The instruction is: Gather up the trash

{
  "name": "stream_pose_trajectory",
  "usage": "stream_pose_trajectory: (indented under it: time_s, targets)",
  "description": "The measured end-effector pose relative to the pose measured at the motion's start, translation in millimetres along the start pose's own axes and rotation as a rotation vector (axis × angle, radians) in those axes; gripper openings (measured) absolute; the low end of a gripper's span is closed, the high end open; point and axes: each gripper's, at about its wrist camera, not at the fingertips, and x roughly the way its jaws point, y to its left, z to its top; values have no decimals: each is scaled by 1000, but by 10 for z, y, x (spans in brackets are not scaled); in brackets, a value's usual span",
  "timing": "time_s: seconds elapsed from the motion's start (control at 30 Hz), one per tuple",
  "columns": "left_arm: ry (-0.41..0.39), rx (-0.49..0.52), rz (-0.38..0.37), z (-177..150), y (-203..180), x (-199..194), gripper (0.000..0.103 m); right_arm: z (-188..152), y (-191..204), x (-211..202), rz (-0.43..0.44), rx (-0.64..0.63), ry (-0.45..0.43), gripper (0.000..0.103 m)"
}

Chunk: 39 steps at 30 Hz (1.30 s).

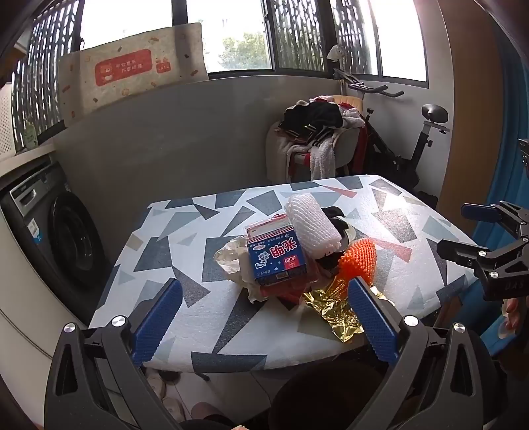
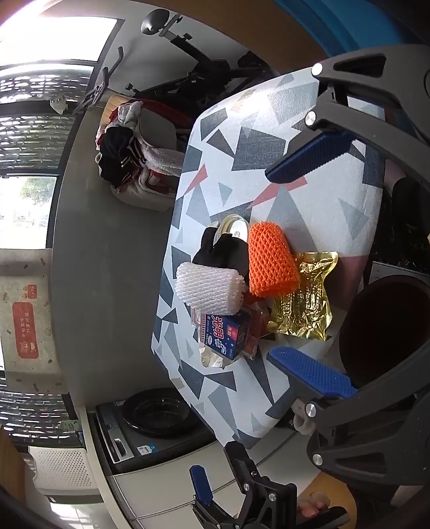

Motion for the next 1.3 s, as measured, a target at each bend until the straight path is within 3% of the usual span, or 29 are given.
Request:
stream_pose_trajectory:
  time_s: [1.3]
  targets:
    - [-1, -33, 4, -95, 56, 14, 98, -38, 36, -11, -18, -3, -28, 97]
